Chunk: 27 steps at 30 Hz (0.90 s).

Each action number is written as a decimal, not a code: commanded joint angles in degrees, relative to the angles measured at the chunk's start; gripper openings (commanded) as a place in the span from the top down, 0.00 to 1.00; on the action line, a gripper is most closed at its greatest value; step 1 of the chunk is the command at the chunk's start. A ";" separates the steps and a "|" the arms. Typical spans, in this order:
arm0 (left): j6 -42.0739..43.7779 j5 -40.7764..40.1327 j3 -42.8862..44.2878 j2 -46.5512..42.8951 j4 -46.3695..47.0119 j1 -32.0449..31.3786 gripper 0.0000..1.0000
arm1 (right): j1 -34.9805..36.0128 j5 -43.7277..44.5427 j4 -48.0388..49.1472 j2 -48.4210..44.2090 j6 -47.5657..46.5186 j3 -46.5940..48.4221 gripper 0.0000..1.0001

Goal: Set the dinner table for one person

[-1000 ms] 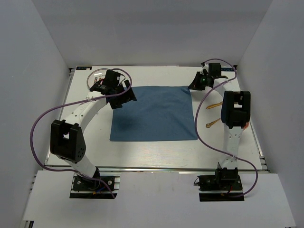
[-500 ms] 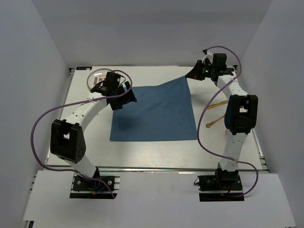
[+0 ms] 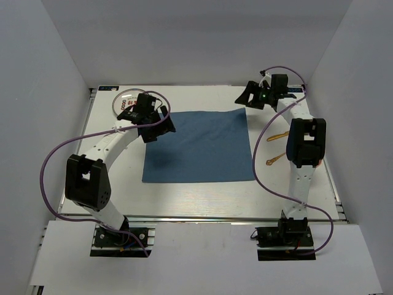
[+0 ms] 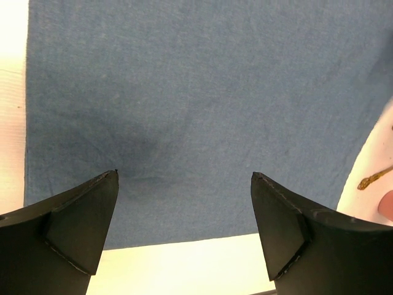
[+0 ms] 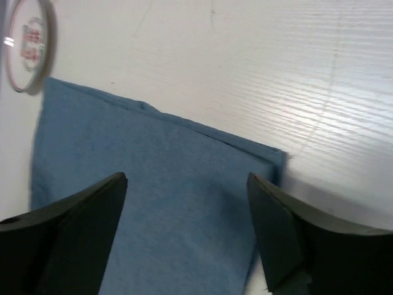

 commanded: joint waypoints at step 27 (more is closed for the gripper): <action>-27.30 -10.65 2.28 5.84 15.84 20.45 0.02 | 10.10 -4.56 23.53 -54.97 15.35 -53.53 0.11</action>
